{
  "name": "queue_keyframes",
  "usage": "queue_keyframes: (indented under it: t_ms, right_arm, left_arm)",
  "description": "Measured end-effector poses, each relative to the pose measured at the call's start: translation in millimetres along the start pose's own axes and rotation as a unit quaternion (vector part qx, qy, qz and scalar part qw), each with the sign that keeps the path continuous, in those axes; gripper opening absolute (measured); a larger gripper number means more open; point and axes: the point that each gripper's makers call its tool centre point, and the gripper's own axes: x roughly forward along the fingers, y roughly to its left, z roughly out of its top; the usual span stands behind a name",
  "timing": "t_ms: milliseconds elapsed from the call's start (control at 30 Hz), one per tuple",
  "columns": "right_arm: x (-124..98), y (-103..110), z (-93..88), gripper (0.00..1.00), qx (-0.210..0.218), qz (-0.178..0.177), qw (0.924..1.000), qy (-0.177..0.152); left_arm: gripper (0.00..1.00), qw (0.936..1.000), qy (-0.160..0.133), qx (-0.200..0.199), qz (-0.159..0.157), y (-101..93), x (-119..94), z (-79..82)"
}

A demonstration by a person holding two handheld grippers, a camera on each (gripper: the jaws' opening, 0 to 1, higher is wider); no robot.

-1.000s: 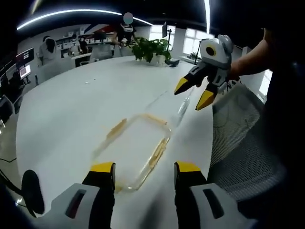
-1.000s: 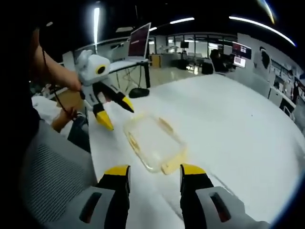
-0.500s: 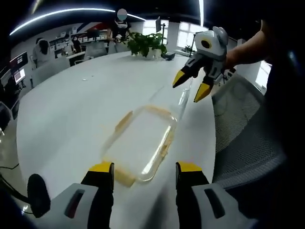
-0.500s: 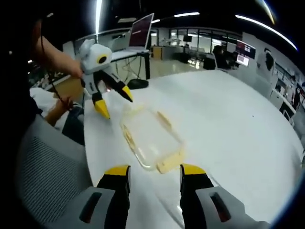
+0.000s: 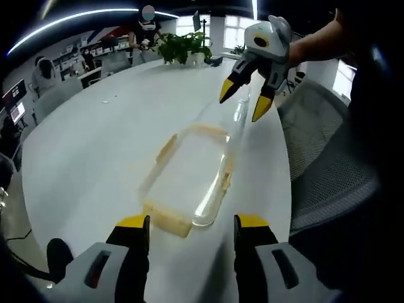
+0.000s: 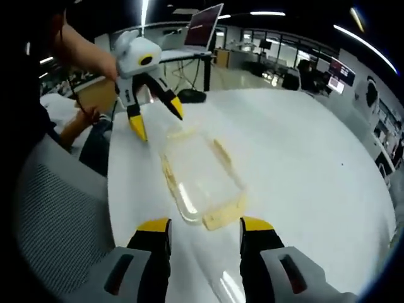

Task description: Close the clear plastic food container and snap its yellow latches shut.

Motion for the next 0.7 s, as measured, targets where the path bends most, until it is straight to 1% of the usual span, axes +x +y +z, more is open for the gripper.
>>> queue_keyframes:
  t_ms: [100, 167, 300, 567, 700]
  right_arm:
    - [3.6, -2.1, 0.4, 0.42, -0.007, 0.004, 1.0000, 0.006]
    - [6.0, -2.4, -1.6, 0.44, -0.013, 0.011, 0.9997, 0.016]
    - [10.1, -1.5, -2.6, 0.44, -0.031, 0.021, 0.9989, 0.027]
    - [17.4, -2.8, -3.7, 0.44, -0.068, 0.036, 0.9958, 0.050]
    - [20.3, -3.3, -6.0, 0.44, -0.082, 0.042, 0.9937, 0.064]
  left_arm:
    - [0.54, 0.9999, 0.006, 0.008, -0.002, 1.3, 1.9, -0.5]
    - [0.55, 0.9999, 0.008, 0.008, -0.003, 2.8, 3.2, -0.1]
    - [0.55, 0.9997, 0.014, 0.020, -0.003, 6.8, 5.1, -0.4]
    - [0.56, 0.9984, 0.028, 0.048, -0.014, 10.6, 10.1, -2.0]
    - [0.57, 0.9972, 0.041, 0.061, -0.018, 13.8, 13.4, -5.7]
